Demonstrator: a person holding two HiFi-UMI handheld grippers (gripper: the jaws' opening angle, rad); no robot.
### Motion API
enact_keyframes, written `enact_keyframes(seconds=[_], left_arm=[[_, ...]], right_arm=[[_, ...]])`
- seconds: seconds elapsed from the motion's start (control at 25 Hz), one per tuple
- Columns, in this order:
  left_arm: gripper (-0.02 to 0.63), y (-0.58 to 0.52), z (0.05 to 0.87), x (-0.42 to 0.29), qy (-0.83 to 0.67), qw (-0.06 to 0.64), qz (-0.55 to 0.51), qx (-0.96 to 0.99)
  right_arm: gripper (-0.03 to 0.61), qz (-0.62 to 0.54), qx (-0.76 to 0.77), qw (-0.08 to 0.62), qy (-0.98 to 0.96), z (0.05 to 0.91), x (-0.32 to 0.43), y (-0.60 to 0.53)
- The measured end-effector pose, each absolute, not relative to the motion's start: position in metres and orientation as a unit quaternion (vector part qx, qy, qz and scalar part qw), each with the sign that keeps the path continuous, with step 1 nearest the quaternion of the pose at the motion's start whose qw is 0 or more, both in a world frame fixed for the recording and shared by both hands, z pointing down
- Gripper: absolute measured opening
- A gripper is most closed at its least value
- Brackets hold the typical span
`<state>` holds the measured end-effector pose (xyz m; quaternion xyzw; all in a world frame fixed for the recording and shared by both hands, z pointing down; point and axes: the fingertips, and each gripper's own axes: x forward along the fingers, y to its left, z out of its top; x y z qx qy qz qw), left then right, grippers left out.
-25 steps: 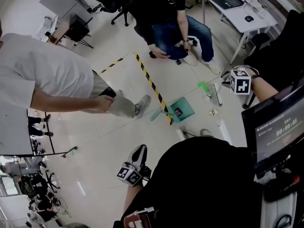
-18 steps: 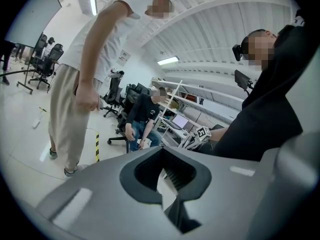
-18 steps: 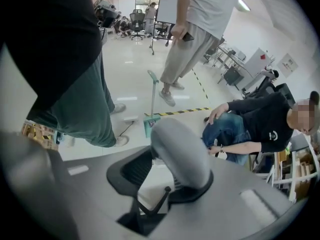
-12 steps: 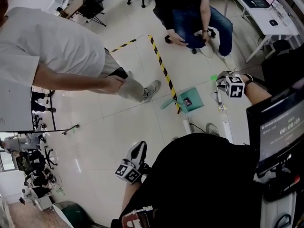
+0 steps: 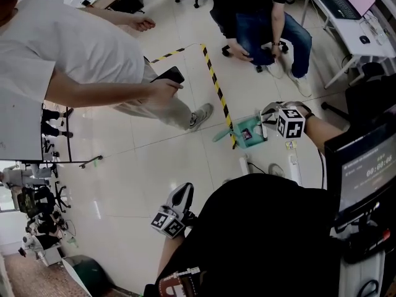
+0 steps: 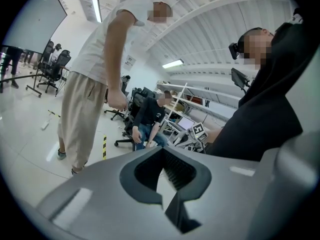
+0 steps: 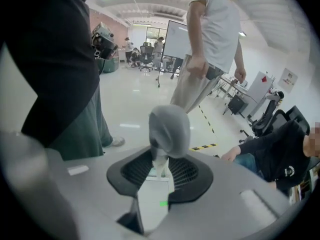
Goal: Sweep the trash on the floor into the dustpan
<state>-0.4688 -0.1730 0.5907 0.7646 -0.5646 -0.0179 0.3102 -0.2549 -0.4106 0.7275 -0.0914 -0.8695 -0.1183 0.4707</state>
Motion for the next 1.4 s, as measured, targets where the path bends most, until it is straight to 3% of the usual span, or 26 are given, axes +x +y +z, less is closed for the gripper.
enact_keyframes(seconds=[0.52,1.08,1.4], left_arm=[[-0.005,-0.199,0.584,-0.448,-0.545,0.287,-0.029,0.787],[-0.005,-0.214,0.56,-0.351,-0.523,0.279,-0.036,0.804],[-0.005,-0.149,0.564,-0.415,-0.487,0.25,-0.057,0.835]], right_arm=[[0.097,-0.11,-0.059,0.475,-0.871,0.657,-0.192,-0.422],[0.097,-0.096,-0.02,0.44,-0.893,0.623,-0.108,-0.407],[0.097,-0.062,0.07,0.44,-0.893,0.596,-0.131,-0.336]])
